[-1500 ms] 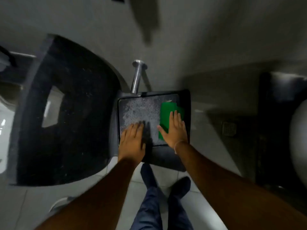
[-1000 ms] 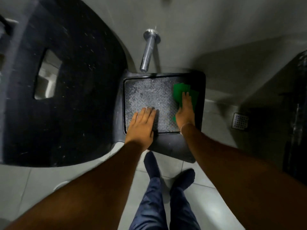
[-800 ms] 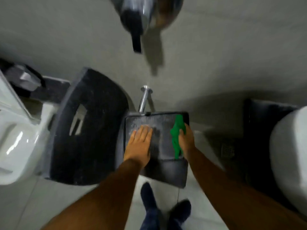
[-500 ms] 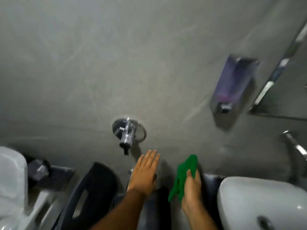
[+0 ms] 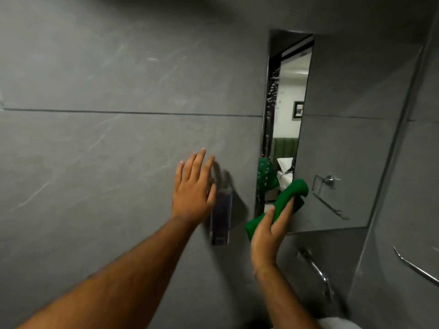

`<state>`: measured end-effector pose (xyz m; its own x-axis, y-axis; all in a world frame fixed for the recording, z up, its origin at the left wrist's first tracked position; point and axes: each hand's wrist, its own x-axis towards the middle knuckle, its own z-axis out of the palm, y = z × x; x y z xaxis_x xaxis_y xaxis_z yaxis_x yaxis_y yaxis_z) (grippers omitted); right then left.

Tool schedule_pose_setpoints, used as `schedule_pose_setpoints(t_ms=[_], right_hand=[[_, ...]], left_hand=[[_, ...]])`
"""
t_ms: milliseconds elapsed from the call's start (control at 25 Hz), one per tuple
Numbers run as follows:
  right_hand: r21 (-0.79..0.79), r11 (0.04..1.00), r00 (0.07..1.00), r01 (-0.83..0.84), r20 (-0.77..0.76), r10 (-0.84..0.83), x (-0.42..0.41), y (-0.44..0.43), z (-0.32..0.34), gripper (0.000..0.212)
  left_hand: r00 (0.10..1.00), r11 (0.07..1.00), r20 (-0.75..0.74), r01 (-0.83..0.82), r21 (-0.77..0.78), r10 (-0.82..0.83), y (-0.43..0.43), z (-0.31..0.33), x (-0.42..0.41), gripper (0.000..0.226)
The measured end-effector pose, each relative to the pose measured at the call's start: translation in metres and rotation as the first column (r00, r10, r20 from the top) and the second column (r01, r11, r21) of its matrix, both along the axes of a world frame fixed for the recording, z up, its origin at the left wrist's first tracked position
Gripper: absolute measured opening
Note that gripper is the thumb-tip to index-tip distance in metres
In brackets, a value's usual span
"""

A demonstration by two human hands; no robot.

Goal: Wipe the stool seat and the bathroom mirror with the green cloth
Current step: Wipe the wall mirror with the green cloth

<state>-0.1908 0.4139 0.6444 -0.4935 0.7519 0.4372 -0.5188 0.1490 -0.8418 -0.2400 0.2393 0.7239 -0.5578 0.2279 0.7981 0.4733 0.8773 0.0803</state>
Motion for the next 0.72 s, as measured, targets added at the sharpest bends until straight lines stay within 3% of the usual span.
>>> schedule_pose_setpoints(t_ms=[120, 200, 280, 360, 600, 720], right_hand=[[0.329, 0.944, 1.000, 0.024, -0.003, -0.024, -0.057, 0.043, 0.034, 0.065], [0.605, 0.788, 0.976, 0.116, 0.078, -0.204, -0.090, 0.069, 0.040, 0.070], [0.780, 0.587, 0.920, 0.218, 0.036, -0.390, -0.111, 0.091, 0.024, 0.078], [0.834, 0.483, 0.892, 0.267, -0.024, -0.452, -0.123, 0.107, -0.009, 0.081], [0.892, 0.370, 0.846, 0.261, -0.026, -0.533, -0.118, 0.135, -0.161, 0.079], [0.920, 0.307, 0.841, 0.242, -0.041, -0.540, -0.117, 0.142, -0.179, 0.080]], left_hand=[[0.998, 1.000, -0.054, -0.021, -0.009, 0.021, 0.046, 0.056, -0.040, 0.085], [0.990, 0.998, -0.134, -0.048, -0.028, 0.044, 0.065, 0.079, -0.064, 0.087], [0.975, 0.995, -0.210, -0.082, -0.055, 0.069, 0.073, 0.085, -0.079, 0.085], [0.954, 0.991, -0.283, -0.121, -0.054, 0.102, 0.075, 0.081, -0.091, 0.081], [0.893, 0.983, -0.416, -0.186, 0.003, 0.170, 0.080, 0.072, -0.106, 0.079], [0.878, 0.980, -0.445, -0.198, -0.005, 0.175, 0.080, 0.071, -0.110, 0.079]])
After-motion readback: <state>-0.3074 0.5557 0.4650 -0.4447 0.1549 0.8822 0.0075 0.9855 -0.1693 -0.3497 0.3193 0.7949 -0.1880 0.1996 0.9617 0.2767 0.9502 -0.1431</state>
